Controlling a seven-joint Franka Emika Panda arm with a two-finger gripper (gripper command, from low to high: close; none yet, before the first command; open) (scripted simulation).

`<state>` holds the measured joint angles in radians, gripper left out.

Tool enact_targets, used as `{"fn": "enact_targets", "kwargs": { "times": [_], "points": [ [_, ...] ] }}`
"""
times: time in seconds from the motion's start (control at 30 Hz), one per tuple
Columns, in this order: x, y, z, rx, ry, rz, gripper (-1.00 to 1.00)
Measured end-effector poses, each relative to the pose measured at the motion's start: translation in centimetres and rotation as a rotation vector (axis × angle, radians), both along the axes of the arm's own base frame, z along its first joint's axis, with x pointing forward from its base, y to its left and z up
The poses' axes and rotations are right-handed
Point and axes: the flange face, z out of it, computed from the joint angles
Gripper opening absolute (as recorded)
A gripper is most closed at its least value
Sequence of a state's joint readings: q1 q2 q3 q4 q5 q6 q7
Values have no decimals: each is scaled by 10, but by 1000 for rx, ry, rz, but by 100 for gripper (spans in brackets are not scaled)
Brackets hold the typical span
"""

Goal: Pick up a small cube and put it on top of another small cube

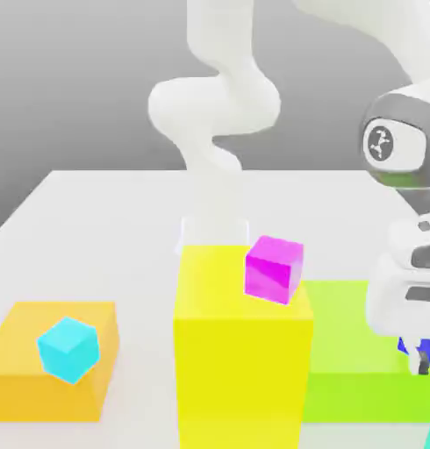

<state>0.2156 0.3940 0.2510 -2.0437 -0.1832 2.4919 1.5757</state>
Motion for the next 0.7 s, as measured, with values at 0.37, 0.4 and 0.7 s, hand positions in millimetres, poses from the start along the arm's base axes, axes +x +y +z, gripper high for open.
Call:
{"fn": "enact_targets", "kwargs": {
  "times": [0.37, 0.4, 0.7],
  "points": [
    [-14, 26, -116, -15, 71, -21, -100],
    [-14, 26, -116, -14, 70, -21, -100],
    [15, -56, -47, -16, 67, -92, -100]
  ]
}}
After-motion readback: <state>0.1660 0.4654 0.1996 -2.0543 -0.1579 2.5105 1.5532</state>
